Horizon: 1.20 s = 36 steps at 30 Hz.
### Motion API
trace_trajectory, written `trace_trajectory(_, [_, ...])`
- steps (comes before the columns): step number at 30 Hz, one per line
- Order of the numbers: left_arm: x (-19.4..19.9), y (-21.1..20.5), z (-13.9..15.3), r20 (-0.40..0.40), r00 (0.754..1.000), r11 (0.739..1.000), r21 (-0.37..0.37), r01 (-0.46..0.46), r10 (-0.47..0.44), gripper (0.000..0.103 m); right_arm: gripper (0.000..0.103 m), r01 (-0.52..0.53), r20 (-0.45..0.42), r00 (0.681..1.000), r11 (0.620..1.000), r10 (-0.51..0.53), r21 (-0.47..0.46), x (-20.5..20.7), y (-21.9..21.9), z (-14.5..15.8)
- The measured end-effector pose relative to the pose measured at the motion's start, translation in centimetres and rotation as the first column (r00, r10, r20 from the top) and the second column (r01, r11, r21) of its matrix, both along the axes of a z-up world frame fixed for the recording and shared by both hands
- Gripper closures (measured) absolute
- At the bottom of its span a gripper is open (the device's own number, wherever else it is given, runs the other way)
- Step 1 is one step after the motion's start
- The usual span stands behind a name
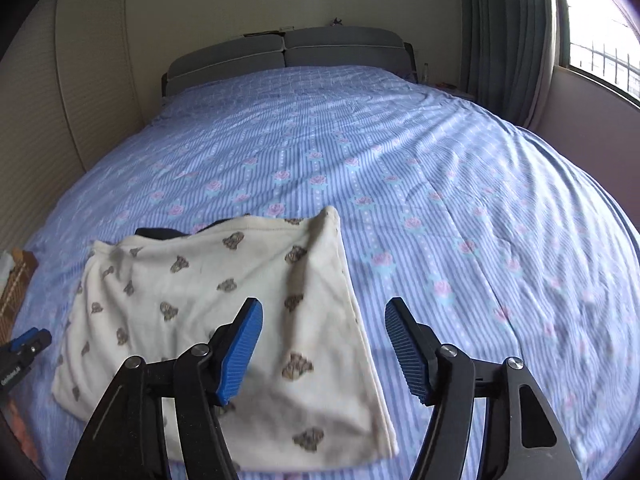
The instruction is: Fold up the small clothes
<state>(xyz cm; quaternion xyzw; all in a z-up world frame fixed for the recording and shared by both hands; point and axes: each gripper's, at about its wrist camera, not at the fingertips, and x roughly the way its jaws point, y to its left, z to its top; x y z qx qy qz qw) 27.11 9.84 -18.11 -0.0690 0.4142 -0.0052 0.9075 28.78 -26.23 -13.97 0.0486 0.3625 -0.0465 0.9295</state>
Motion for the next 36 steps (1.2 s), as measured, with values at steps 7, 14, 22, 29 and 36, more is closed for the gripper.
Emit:
trace_trajectory(7, [-2.1,-1.0,-2.8,-0.036,0.999,0.999,-0.043,-0.001,-0.001,0.06,0.038,0.071,-0.089,0.994,0.995,-0.064,0.071,-3.4,-2.9,-4.1])
trace_trajectory(14, [-1.9,-2.0,-3.4,-0.022,1.0,0.999,-0.044,-0.011,0.01,0.07,0.055,0.121,-0.188,0.979,0.967,-0.08,0.222,-2.8,-4.9,-7.3])
trace_trajectory(22, [-2.7,-2.5,-3.7,-0.016,0.999,0.999,0.016,-0.051,0.051,0.088,0.094,0.165,-0.17,0.977,0.961,-0.128,0.223,-4.1,-5.0,-7.6])
trace_trajectory(29, [-3.2,-2.5,-2.4,-0.001,0.999,0.999,-0.003,-0.044,0.044,0.067,0.056,0.131,-0.135,0.986,0.947,-0.095,0.292,-4.6,-5.5,-6.0])
trace_trajectory(36, [-2.5,-5.3,1.1,0.034,0.998,0.998,-0.018,-0.055,0.056,0.063,0.05,-0.004,-0.038,0.999,0.947,0.018,0.321,-3.0,-6.4,-3.0])
